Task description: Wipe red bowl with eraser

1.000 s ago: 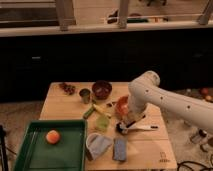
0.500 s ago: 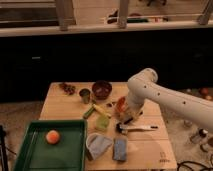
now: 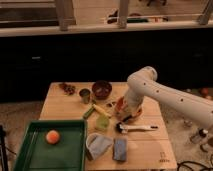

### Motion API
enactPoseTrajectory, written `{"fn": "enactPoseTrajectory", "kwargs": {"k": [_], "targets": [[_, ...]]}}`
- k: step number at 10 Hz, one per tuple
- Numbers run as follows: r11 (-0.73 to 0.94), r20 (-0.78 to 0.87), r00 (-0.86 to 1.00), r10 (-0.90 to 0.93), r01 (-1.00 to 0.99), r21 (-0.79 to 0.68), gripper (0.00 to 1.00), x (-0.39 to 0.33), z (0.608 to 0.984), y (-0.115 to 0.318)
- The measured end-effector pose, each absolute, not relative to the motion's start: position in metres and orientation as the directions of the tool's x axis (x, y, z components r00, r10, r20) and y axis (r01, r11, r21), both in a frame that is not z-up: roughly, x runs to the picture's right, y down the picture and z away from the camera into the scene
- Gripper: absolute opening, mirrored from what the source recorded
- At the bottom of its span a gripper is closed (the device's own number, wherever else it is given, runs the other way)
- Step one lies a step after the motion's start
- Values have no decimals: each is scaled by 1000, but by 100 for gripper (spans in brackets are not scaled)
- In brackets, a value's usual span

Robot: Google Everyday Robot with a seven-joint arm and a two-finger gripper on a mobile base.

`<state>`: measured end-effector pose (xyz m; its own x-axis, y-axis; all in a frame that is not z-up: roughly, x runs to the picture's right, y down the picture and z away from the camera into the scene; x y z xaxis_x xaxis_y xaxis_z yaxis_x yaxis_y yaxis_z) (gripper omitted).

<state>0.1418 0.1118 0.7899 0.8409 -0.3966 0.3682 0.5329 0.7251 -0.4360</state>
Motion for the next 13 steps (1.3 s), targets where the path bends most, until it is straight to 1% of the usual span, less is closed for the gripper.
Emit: {"fn": "enactPoseTrajectory", "kwargs": {"k": [2,6,13], "targets": [[728,360,848,-389,523,-444,0,149,791,114],[728,341,864,-370,498,-472,0,163,810,109],[730,301,871,-388,490,-477,0,169,850,66]]}}
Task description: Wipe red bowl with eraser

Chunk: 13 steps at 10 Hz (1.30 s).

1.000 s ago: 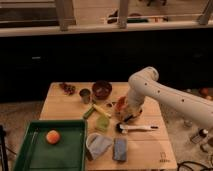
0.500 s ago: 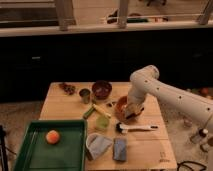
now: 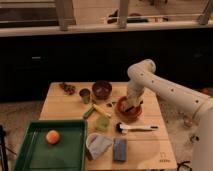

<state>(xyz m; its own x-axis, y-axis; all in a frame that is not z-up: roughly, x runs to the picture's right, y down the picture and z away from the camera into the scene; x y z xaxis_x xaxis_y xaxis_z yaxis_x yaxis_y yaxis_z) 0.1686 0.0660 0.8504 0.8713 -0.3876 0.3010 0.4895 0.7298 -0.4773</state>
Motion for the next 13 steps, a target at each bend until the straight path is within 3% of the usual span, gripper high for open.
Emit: {"fn": "enactPoseTrajectory", "kwargs": {"k": [8,13], "targets": [[644,426,775,-466,628,-438,0,117,856,91],[669,400,809,-432,584,-460,0,159,833,111]]}}
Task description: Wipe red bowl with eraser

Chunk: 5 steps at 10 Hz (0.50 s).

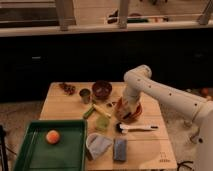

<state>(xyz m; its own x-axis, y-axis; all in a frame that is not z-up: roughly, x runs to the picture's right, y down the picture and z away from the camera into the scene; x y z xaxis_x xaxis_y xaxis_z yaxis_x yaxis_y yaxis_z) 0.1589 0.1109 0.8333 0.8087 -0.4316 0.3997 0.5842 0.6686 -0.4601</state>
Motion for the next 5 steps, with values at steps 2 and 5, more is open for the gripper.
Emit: {"fn": "enactPoseTrajectory", "kwargs": {"k": [2,5], "targets": [[689,366,834,-412,548,-474,0,178,829,109],[710,321,850,-418,526,-468,0,186,836,84]]}}
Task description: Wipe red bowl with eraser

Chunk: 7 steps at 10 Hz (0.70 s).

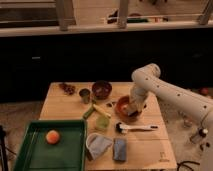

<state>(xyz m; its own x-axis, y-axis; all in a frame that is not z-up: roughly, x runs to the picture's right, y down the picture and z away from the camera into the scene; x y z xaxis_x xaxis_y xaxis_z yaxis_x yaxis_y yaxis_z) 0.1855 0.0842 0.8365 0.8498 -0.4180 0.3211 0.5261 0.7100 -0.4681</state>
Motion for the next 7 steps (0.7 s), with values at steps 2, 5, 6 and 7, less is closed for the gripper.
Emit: {"fn": "enactPoseTrajectory", "kwargs": {"k": [2,5,6,7], "targets": [[708,315,843,-436,537,-459,0,178,848,66],[689,327,828,-455,560,-460,0,162,864,59],[674,339,816,-468,578,-460,0,158,870,59],[658,360,801,-478,598,-457,0,147,872,63]]}}
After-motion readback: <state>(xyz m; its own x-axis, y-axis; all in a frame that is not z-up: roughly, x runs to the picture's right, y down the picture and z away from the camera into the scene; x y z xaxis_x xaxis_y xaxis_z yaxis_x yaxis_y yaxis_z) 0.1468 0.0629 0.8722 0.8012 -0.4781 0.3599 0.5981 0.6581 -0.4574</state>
